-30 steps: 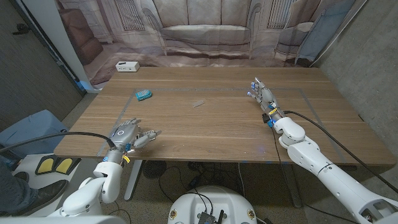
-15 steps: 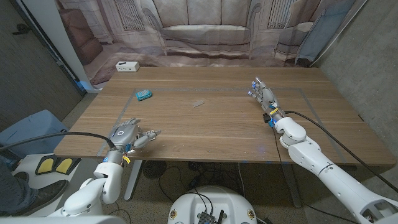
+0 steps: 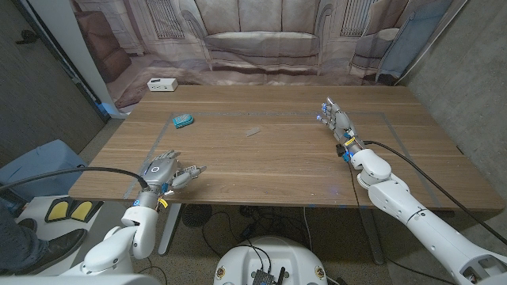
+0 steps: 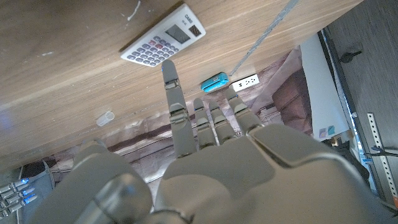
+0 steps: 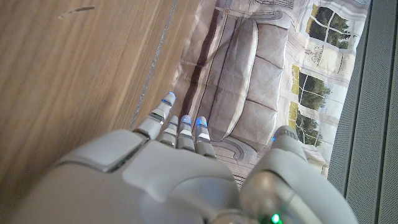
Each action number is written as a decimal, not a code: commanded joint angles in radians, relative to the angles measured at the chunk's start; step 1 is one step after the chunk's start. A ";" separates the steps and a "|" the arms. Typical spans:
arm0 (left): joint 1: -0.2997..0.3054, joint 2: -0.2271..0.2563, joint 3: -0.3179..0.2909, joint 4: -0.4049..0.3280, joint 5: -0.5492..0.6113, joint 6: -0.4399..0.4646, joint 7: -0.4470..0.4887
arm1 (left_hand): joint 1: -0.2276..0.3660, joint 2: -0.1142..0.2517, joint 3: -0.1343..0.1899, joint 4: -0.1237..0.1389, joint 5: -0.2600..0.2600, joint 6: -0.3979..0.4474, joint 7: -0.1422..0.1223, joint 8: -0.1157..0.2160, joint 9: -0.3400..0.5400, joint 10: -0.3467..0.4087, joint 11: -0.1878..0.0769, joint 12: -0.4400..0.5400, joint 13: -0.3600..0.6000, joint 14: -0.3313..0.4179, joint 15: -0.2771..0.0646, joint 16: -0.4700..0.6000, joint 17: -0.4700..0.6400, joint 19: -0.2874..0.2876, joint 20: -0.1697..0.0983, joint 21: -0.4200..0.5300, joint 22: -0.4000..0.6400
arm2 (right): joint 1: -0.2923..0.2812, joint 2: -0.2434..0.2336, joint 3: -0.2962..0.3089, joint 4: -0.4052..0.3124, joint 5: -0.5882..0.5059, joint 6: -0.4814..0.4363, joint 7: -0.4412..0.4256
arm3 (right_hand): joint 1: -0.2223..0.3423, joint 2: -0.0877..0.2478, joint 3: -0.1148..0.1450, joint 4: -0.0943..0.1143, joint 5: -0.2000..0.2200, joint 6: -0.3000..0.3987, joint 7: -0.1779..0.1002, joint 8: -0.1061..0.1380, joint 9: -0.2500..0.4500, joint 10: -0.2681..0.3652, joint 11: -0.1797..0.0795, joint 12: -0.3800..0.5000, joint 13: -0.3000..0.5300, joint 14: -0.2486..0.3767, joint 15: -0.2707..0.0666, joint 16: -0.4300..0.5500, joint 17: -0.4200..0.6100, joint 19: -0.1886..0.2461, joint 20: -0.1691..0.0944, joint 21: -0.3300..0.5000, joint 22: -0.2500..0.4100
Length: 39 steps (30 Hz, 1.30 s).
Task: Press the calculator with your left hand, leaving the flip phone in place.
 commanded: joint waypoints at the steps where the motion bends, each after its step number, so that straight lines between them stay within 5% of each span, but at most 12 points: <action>1: -0.024 0.005 0.027 0.015 -0.028 0.003 0.007 | 0.006 0.009 0.004 -0.006 0.007 0.009 -0.005 -0.006 0.001 0.009 0.001 0.007 0.001 0.007 -0.003 0.004 0.003 0.004 0.007 0.010 0.003 | 0.008 0.004 -0.002 0.007 -0.001 -0.003 -0.001 | 0.002 0.008 -0.001 -0.005 -0.003 0.007 -0.004 0.002 0.003 0.000 0.004 0.002 0.003 0.004 0.006 0.001 0.002 0.004 0.005 -0.004 0.003; 39: -0.055 0.014 0.087 0.021 -0.066 0.019 0.041 | 0.022 0.021 0.006 -0.012 0.009 0.015 -0.026 -0.017 0.002 0.013 0.000 0.009 0.001 0.026 0.001 0.008 0.003 0.005 0.012 0.011 0.003 | 0.011 0.008 -0.006 0.026 0.011 -0.009 0.012 | 0.000 0.008 -0.004 -0.007 -0.004 0.007 -0.006 0.002 0.003 -0.001 0.003 0.002 0.003 0.006 0.007 0.002 0.002 0.003 0.009 -0.005 0.003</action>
